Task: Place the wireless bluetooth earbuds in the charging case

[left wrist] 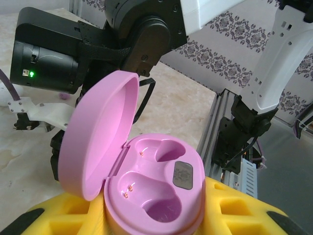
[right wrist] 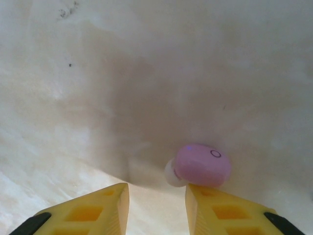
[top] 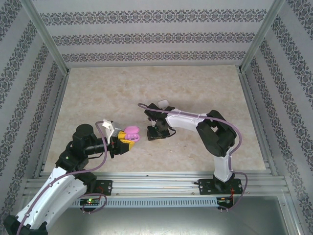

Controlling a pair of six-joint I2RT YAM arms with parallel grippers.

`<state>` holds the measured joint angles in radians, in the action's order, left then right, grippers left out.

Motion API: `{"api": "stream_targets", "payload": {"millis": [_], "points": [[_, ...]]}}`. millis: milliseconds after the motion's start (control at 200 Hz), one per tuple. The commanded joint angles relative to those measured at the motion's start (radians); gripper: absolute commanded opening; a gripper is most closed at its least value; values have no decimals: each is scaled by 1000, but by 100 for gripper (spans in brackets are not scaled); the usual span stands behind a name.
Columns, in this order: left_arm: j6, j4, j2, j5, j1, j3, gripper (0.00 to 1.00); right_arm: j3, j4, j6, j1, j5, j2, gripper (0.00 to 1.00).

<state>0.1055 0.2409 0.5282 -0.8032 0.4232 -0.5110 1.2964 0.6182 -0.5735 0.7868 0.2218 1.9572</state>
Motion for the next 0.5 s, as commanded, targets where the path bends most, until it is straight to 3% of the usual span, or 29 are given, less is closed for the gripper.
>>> {"api": "stream_targets", "payload": {"millis": [0, 495], "points": [[-17, -18, -11, -8, -1, -5, 22, 48, 48, 20, -14, -34, 28, 36], [-26, -17, -19, -8, -1, 3, 22, 182, 193, 24, -15, -141, 76, 37]]}}
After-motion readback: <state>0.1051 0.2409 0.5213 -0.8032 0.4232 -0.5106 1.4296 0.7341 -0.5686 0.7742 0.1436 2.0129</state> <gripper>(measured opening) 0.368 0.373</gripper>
